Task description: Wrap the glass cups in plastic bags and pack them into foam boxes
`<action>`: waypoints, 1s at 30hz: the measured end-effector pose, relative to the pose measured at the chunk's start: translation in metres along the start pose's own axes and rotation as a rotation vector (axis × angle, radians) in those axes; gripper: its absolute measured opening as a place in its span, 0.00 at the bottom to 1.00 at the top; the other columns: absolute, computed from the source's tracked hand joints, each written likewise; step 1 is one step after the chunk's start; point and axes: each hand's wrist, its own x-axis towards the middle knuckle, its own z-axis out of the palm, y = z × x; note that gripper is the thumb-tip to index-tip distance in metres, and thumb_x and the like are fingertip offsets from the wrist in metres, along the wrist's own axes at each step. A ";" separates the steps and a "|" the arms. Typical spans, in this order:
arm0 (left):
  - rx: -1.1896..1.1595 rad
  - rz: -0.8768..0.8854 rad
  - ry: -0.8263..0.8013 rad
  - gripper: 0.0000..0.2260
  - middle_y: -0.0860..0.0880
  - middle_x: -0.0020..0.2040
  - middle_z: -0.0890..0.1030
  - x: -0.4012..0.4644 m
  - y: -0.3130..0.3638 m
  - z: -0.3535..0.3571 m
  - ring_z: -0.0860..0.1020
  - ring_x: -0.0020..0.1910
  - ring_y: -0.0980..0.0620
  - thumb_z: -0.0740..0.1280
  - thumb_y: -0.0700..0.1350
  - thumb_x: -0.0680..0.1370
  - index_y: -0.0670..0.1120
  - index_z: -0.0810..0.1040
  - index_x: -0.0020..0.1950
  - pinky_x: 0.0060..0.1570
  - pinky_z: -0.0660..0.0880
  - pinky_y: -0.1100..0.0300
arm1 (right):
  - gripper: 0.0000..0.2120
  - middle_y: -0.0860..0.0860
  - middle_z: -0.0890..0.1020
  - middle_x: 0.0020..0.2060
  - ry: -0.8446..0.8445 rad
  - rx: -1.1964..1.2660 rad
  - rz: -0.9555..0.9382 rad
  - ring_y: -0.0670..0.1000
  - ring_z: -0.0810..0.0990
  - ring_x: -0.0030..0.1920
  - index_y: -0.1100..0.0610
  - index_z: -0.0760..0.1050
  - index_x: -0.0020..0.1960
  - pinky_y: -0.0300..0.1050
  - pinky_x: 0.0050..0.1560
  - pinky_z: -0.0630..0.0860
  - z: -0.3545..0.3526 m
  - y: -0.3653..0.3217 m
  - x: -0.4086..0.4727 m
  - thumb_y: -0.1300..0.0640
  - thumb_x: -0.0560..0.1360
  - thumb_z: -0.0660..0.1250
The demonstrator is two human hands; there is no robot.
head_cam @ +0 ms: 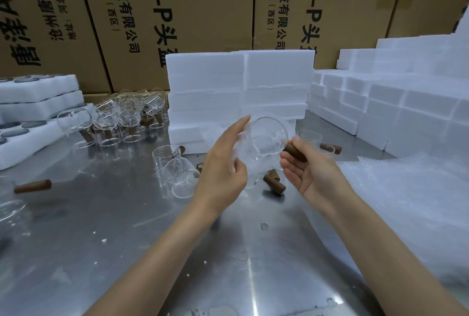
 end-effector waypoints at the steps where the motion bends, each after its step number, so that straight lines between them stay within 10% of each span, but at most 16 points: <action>1: -0.029 -0.011 -0.004 0.36 0.59 0.68 0.71 0.000 0.001 0.000 0.70 0.64 0.64 0.57 0.25 0.71 0.56 0.65 0.72 0.63 0.69 0.67 | 0.10 0.50 0.82 0.28 -0.008 0.040 0.034 0.43 0.81 0.27 0.57 0.78 0.42 0.33 0.26 0.76 0.000 0.001 0.000 0.52 0.77 0.65; 17: -0.068 0.340 0.017 0.20 0.50 0.63 0.77 -0.013 0.032 0.017 0.74 0.62 0.60 0.60 0.32 0.78 0.46 0.71 0.69 0.60 0.73 0.63 | 0.14 0.45 0.78 0.26 -0.046 -0.547 -0.659 0.43 0.78 0.29 0.51 0.75 0.35 0.42 0.33 0.77 0.012 0.027 -0.006 0.64 0.76 0.63; 22: 0.078 0.576 0.094 0.16 0.45 0.65 0.76 -0.015 0.040 0.015 0.70 0.69 0.48 0.63 0.40 0.78 0.41 0.73 0.66 0.66 0.68 0.46 | 0.15 0.42 0.80 0.29 -0.023 -0.425 -0.509 0.41 0.78 0.33 0.52 0.75 0.39 0.35 0.29 0.73 0.009 0.025 -0.004 0.69 0.76 0.59; 26: 0.017 0.289 0.395 0.24 0.51 0.72 0.60 -0.001 0.032 0.000 0.58 0.74 0.54 0.60 0.47 0.78 0.46 0.59 0.73 0.73 0.56 0.59 | 0.10 0.53 0.83 0.45 -0.064 -0.100 -0.165 0.53 0.80 0.43 0.50 0.78 0.53 0.49 0.37 0.76 0.007 0.020 0.002 0.59 0.79 0.59; 30: -0.559 -0.273 0.277 0.32 0.63 0.72 0.57 0.004 0.023 0.000 0.59 0.71 0.66 0.55 0.61 0.75 0.54 0.51 0.77 0.66 0.58 0.72 | 0.09 0.55 0.77 0.43 -0.182 0.018 -0.067 0.51 0.76 0.35 0.58 0.74 0.56 0.39 0.25 0.74 0.008 0.021 0.004 0.57 0.80 0.59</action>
